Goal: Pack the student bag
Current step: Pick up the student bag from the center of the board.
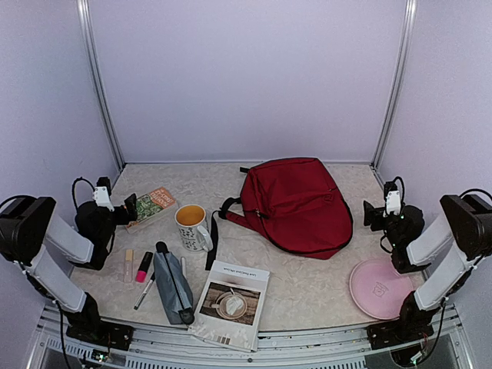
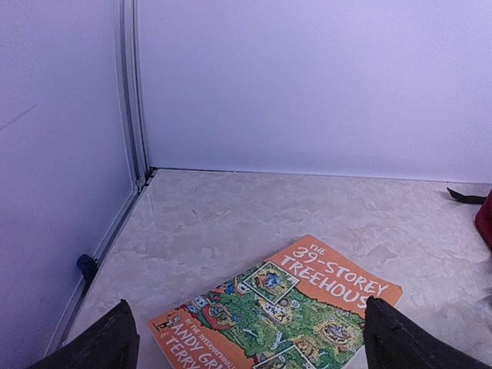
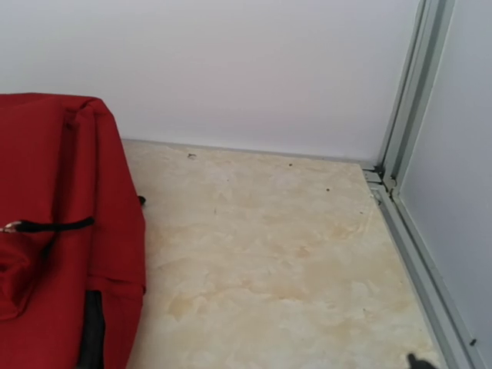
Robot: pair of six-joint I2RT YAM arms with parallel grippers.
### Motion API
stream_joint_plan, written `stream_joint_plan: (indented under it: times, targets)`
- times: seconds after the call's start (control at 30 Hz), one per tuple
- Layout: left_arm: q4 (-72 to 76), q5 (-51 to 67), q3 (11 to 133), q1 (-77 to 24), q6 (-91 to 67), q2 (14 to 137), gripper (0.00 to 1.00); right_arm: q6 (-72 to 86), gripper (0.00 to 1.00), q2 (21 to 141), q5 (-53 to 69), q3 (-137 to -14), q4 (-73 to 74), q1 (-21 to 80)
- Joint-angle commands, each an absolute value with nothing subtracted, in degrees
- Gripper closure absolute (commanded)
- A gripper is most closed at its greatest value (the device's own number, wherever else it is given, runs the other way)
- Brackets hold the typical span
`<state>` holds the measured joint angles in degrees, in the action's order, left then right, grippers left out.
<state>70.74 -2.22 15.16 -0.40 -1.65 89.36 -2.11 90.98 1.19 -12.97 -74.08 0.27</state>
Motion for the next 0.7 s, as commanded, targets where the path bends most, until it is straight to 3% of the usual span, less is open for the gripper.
stream_joint_plan:
  times: [0.0,0.3,0.5,0.67]
  targets:
    - [72.6,-2.1,14.8,0.0,-1.9,89.2,0.01,-2.4,0.0,90.6,1.5,-13.3,-76.0,0.2]
    - [72.5,-2.6,14.7,-0.7,-1.2,88.4,0.01,-2.1,0.0,89.7,2.7,-14.0,-73.7,-0.3]
    - [54.2,-27.4,22.6,-17.6,6.2,72.9,0.01,9.3,0.0,76.3,0.3,-33.3,-27.6,0.3]
    - [40.1,-26.1,35.0,-26.9,9.6,63.5,0.01,19.7,0.1,74.1,6.5,-42.0,-4.8,0.4]
